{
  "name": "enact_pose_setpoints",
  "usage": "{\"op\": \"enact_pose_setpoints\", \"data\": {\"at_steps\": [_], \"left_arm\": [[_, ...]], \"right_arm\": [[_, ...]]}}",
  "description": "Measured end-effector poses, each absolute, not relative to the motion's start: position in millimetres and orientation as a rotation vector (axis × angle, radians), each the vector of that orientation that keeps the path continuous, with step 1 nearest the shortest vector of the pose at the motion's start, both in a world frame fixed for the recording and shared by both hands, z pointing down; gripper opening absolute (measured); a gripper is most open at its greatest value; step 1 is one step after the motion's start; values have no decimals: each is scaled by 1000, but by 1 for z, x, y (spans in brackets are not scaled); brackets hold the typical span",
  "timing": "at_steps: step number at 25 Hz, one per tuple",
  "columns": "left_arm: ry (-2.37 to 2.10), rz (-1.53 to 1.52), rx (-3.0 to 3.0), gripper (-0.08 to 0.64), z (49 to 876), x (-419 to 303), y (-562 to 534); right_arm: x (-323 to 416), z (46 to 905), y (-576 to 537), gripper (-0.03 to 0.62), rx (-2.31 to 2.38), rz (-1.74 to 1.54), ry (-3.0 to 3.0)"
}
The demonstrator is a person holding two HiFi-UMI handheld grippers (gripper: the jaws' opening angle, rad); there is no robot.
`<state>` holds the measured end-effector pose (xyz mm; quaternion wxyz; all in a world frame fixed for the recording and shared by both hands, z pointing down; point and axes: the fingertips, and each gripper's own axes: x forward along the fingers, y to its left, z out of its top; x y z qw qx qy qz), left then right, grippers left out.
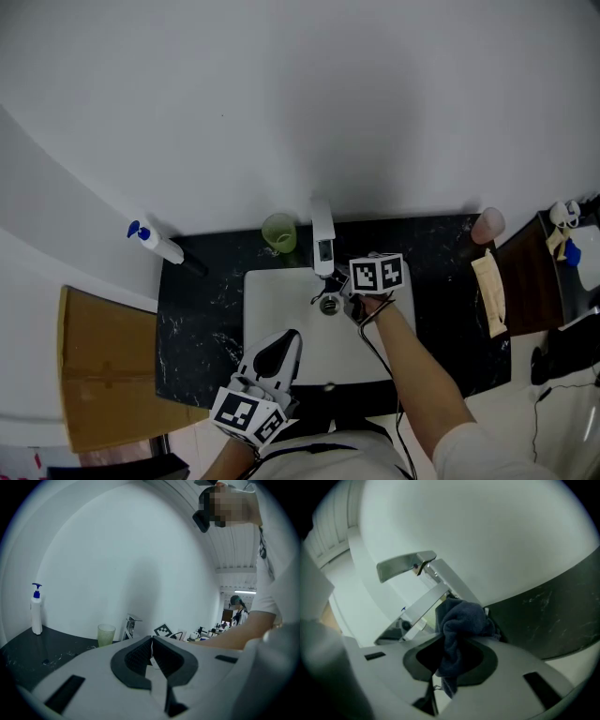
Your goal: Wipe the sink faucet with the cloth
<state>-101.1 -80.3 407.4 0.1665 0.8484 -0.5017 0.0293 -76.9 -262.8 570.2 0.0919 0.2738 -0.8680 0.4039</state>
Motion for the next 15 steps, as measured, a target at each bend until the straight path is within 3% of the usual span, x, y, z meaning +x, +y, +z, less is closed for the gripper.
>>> {"op": "enact_pose_setpoints", "data": {"at_steps": [6, 15], "left_arm": [[-1424, 59, 2429, 11, 410, -102, -79], [-1433, 62, 2416, 11, 408, -107, -76]], "right_arm": [[-98, 574, -250, 72, 724, 978, -2628], [-38, 544, -278, 72, 1032, 954, -2721]]}}
